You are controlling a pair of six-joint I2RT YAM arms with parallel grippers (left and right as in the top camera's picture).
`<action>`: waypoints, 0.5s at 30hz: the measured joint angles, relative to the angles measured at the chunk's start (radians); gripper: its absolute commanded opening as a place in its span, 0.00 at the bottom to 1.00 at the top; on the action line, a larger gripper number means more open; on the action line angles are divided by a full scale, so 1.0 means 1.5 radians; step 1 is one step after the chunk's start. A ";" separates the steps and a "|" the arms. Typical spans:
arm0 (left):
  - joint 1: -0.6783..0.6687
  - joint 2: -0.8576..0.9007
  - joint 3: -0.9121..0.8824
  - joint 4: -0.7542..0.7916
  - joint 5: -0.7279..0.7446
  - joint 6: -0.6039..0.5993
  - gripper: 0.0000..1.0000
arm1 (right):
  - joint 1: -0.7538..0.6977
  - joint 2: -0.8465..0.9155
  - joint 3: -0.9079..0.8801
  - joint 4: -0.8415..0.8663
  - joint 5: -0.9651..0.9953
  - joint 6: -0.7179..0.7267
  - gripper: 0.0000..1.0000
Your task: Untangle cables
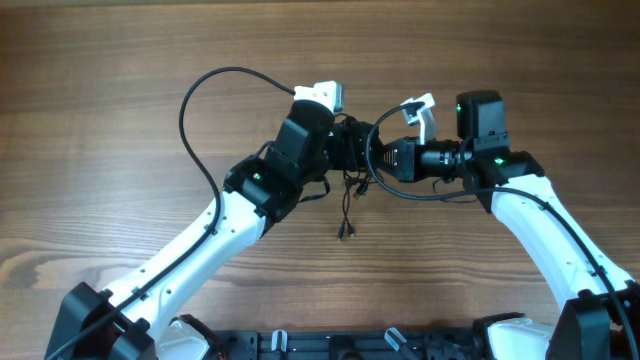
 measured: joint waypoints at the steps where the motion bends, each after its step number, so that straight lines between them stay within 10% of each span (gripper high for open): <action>1: 0.000 0.000 0.000 0.001 0.002 -0.001 0.75 | 0.001 0.000 0.000 -0.001 0.011 -0.001 0.04; 15: 0.009 -0.047 0.004 -0.105 -0.004 -0.003 0.70 | 0.001 0.000 0.000 -0.015 0.058 -0.003 0.04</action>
